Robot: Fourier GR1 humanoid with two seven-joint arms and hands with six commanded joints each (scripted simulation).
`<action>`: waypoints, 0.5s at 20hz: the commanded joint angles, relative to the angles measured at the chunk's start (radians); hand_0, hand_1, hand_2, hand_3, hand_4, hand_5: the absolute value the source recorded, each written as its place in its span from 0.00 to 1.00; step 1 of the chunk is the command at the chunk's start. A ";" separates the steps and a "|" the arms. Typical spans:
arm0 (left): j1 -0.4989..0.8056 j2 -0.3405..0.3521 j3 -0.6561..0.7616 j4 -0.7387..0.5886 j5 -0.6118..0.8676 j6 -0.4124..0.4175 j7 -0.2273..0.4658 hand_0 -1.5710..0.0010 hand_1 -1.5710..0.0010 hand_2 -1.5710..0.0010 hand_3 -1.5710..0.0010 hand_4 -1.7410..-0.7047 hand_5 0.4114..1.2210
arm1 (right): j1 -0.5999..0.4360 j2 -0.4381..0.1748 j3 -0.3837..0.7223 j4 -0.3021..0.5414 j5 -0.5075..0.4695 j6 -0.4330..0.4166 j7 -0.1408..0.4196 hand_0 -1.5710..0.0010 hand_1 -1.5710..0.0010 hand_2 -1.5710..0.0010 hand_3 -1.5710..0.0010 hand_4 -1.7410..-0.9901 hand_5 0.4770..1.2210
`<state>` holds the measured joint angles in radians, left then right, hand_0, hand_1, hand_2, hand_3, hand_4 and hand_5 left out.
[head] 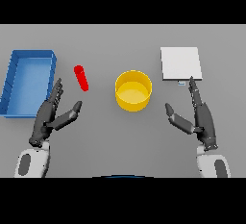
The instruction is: Pick up the red beaker and tilt it to pour out 1 green nut into yellow bowl. Pick up the yellow bowl and place it on the metallic measuring scale.
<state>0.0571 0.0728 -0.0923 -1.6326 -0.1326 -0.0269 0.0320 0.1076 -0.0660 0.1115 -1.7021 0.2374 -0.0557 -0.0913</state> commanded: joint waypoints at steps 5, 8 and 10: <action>-0.142 -0.013 0.017 0.177 -0.042 0.032 -0.036 1.00 1.00 1.00 1.00 0.50 0.27 | 0.008 -0.013 -0.005 0.004 -0.005 0.011 -0.019 1.00 1.00 1.00 1.00 0.64 0.21; -0.230 -0.011 0.042 0.288 -0.040 0.035 -0.059 1.00 1.00 1.00 1.00 0.48 0.29 | 0.007 -0.007 -0.007 -0.011 -0.022 0.017 -0.011 1.00 1.00 1.00 1.00 0.61 0.21; -0.262 -0.007 0.056 0.335 -0.038 0.036 -0.088 1.00 1.00 1.00 1.00 0.46 0.32 | -0.004 -0.009 -0.009 0.002 -0.011 0.008 -0.001 1.00 1.00 1.00 1.00 0.62 0.21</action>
<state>-0.2054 0.0658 -0.0357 -1.2973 -0.1710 0.0094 -0.0534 0.1029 -0.0749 0.1022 -1.7003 0.2263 -0.0475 -0.0912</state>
